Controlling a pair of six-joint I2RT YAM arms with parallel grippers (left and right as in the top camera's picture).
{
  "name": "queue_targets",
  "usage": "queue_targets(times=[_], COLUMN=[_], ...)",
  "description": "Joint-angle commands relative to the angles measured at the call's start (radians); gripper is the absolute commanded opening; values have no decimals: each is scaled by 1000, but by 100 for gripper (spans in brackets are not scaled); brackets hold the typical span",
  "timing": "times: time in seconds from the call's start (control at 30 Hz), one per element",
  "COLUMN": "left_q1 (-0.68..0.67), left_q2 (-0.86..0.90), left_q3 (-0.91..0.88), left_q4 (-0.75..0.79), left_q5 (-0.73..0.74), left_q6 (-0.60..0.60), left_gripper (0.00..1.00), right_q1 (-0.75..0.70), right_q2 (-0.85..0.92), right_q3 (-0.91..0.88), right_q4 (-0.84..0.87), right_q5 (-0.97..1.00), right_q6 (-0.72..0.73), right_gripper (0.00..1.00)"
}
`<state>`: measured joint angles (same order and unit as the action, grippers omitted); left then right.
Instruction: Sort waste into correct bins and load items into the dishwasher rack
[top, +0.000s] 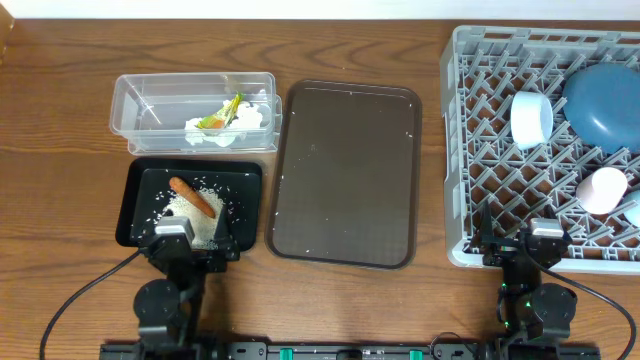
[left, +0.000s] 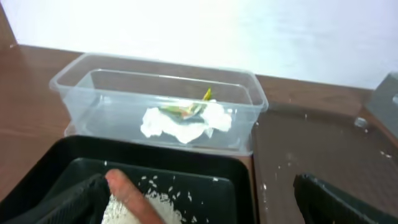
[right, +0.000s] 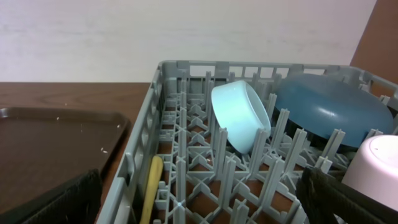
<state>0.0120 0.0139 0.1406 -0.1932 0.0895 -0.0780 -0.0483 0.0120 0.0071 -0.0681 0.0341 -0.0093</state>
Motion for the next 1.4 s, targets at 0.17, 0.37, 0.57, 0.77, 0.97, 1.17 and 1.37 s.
queue_targets(times=[0.17, 0.37, 0.57, 0.77, 0.97, 1.17, 1.37], left_q1=[5, 5, 5, 5, 5, 5, 5], left_q2=[-12, -12, -12, -11, -10, -10, -10], left_q3=[-137, -137, -137, -137, -137, -137, -137], left_q4=[251, 159, 129, 129, 129, 129, 129], left_q5=[-34, -23, -23, -23, -23, -23, -23], left_q6=[47, 48, 48, 48, 48, 48, 48], left_gripper=[96, 96, 96, 96, 96, 96, 96], right_q1=[16, 16, 16, 16, 16, 16, 16], right_q2=[-6, -6, -6, -6, -6, -6, -6], right_q3=[-2, -2, -2, -2, -2, -2, -2], right_q4=[-3, -3, -3, -3, -3, -3, -3], right_q5=[0, -1, 0, -1, -1, 0, -1], right_q6=[-11, -11, -11, -11, -11, -11, -11], right_gripper=[99, 99, 99, 99, 99, 99, 99])
